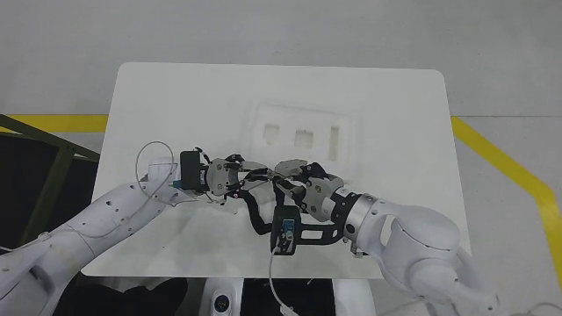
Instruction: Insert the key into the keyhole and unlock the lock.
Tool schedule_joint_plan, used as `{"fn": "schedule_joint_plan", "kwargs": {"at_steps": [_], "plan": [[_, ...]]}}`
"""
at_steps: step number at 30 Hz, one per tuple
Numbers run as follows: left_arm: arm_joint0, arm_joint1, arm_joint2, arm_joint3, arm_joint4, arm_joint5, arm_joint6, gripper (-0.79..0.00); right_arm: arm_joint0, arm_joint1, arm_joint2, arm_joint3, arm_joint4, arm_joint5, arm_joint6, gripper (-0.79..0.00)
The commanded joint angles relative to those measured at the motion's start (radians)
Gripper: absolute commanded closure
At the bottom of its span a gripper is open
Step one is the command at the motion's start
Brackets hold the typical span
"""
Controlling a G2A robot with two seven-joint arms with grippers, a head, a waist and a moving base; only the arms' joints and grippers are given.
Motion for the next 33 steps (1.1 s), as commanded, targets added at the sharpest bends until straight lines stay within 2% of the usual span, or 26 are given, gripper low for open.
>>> {"fn": "schedule_joint_plan", "kwargs": {"at_steps": [1, 4, 6, 7, 12, 17, 33], "plan": [[-0.002, 0.001, 0.003, 0.000, 0.000, 0.000, 0.000, 0.000, -0.002, -0.001, 0.001, 0.000, 0.003, -0.003, -0.004, -0.169], [-0.005, 0.002, 0.007, -0.003, -0.002, -0.001, -0.001, 0.000, -0.002, -0.002, 0.004, 0.000, 0.011, -0.005, -0.005, -0.092], [-0.008, 0.002, 0.009, -0.005, -0.004, -0.001, -0.001, 0.000, -0.001, -0.004, 0.004, 0.000, 0.020, -0.004, -0.001, -0.012], [-0.009, 0.003, 0.010, -0.005, -0.004, 0.000, 0.000, 0.000, -0.001, -0.005, 0.003, 0.000, 0.025, -0.004, 0.002, -0.003], [-0.013, 0.003, 0.016, -0.003, -0.005, 0.003, 0.003, 0.000, -0.010, -0.010, 0.005, 0.006, 0.114, 0.004, 0.046, -0.012], [-0.014, 0.003, 0.022, -0.003, -0.007, 0.007, 0.007, 0.000, 0.010, -0.020, 0.011, 0.020, 0.267, 0.024, 0.157, 0.000], [-0.023, 0.003, 0.035, -0.001, -0.005, 0.013, 0.013, 0.000, 0.127, -0.054, 0.004, 0.093, 0.679, 0.236, 0.392, 0.000]]}}
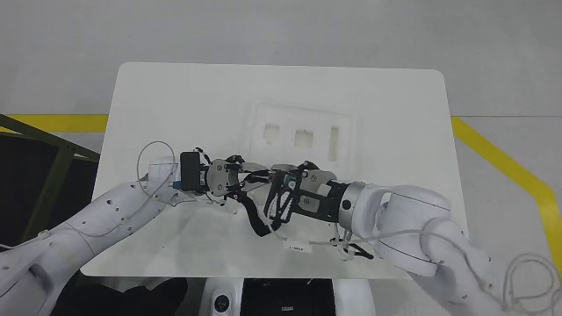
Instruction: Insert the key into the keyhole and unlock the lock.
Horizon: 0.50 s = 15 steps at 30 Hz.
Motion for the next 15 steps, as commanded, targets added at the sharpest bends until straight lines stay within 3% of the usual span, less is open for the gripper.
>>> {"fn": "schedule_joint_plan", "kwargs": {"at_steps": [1, 4, 7, 8, 9, 15], "plan": [[-0.001, 0.000, 0.002, -0.001, 0.002, 0.001, 0.001, 0.000, 0.012, -0.003, 0.003, 0.010, 0.054, 0.027, 0.021, 0.000], [-0.001, 0.000, 0.004, -0.001, -0.001, 0.001, 0.001, 0.000, 0.025, -0.006, 0.008, 0.024, 0.119, 0.066, 0.040, -0.015], [-0.003, 0.000, 0.006, 0.000, 0.001, 0.003, 0.003, 0.000, 0.038, -0.008, 0.013, 0.032, 0.160, 0.081, 0.053, -0.376], [-0.003, 0.000, 0.007, 0.000, 0.001, 0.003, 0.003, 0.000, 0.040, -0.008, 0.015, 0.034, 0.171, 0.084, 0.056, -0.745], [-0.003, 0.000, 0.007, 0.001, 0.001, 0.004, 0.004, 0.000, 0.041, -0.008, 0.018, 0.034, 0.182, 0.087, 0.056, -0.785], [-0.003, 0.002, 0.008, 0.005, -0.003, 0.007, 0.007, 0.000, 0.028, -0.003, 0.050, 0.036, 0.227, 0.073, 0.040, -0.785]]}}
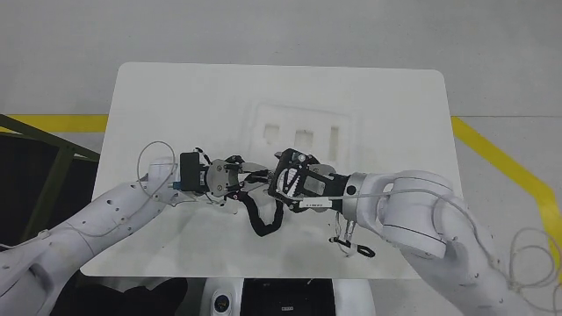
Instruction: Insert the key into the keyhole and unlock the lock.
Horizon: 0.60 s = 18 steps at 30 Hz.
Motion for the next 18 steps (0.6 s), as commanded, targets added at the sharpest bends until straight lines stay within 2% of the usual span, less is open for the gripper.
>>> {"fn": "schedule_joint_plan", "kwargs": {"at_steps": [1, 7, 14, 18], "plan": [[0.000, 0.001, 0.001, 0.002, -0.001, -0.001, -0.001, 0.000, -0.011, 0.003, 0.017, -0.001, 0.013, -0.010, -0.013, -0.785], [-0.022, 0.006, 0.013, -0.005, -0.033, -0.061, -0.061, 0.000, -0.050, 0.019, 0.081, -0.018, -0.004, -0.102, -0.061, -0.785], [-0.089, 0.021, 0.033, -0.055, -0.164, -0.208, -0.208, 0.000, -0.114, 0.041, 0.156, -0.039, -0.107, -0.299, -0.171, -0.785], [-0.114, 0.033, 0.041, -0.091, -0.268, -0.309, -0.308, 0.000, -0.153, 0.052, 0.195, -0.036, -0.178, -0.368, -0.247, -0.785]]}}
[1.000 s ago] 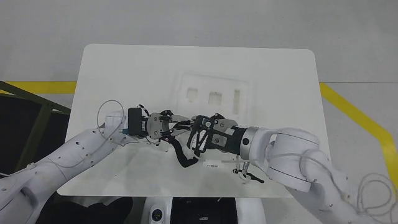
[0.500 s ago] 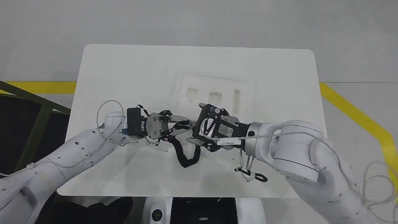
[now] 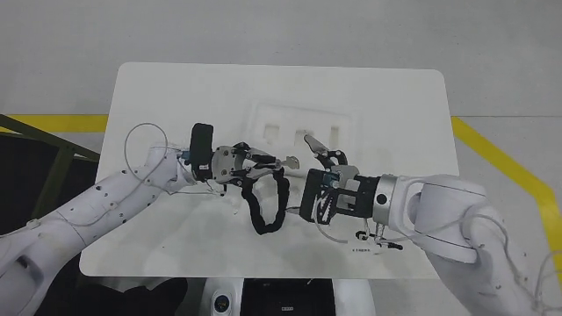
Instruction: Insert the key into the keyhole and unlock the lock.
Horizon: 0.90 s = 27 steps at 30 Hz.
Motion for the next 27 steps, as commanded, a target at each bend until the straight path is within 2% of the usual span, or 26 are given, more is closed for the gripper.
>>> {"fn": "schedule_joint_plan", "kwargs": {"at_steps": [1, 5, 8, 9, 13, 16, 19, 23, 24, 25, 27], "plan": [[-0.010, 0.006, 0.001, -0.017, -0.061, -0.067, -0.067, 0.000, -0.017, 0.004, 0.019, 0.008, -0.032, -0.025, -0.043, -0.785], [-0.016, 0.014, -0.029, -0.028, -0.181, -0.218, -0.218, 0.000, -0.039, 0.010, 0.041, 0.019, -0.103, -0.048, -0.109, -0.785], [-0.012, 0.014, -0.035, -0.031, -0.200, -0.232, -0.232, 0.000, -0.042, 0.011, 0.042, 0.020, -0.113, -0.051, -0.117, -0.785], [-0.012, 0.014, -0.035, -0.031, -0.200, -0.232, -0.232, 0.000, -0.042, 0.011, 0.042, 0.020, -0.113, -0.051, -0.117, -0.757], [-0.012, 0.014, -0.035, -0.031, -0.200, -0.232, -0.232, 0.000, -0.042, 0.011, 0.042, 0.020, -0.113, -0.051, -0.117, -0.382], [-0.012, 0.014, -0.035, -0.031, -0.200, -0.232, -0.232, 0.000, -0.042, 0.011, 0.042, 0.020, -0.113, -0.051, -0.117, -0.311], [-0.012, 0.014, -0.035, -0.031, -0.200, -0.232, -0.232, 0.000, -0.042, 0.011, 0.042, 0.020, -0.113, -0.051, -0.117, -0.317], [-0.012, 0.014, -0.035, -0.031, -0.200, -0.232, -0.232, 0.000, -0.042, 0.011, 0.042, 0.020, -0.113, -0.051, -0.117, -0.391], [-0.012, 0.014, -0.035, -0.031, -0.200, -0.232, -0.232, 0.000, -0.042, 0.011, 0.042, 0.020, -0.113, -0.051, -0.117, -0.643], [-0.012, 0.014, -0.035, -0.031, -0.200, -0.232, -0.232, 0.000, -0.042, 0.011, 0.042, 0.020, -0.113, -0.051, -0.117, -0.785], [-0.012, 0.014, -0.035, -0.031, -0.200, -0.232, -0.232, 0.000, -0.032, 0.010, 0.047, 0.004, -0.126, -0.047, -0.128, -0.785]]}}
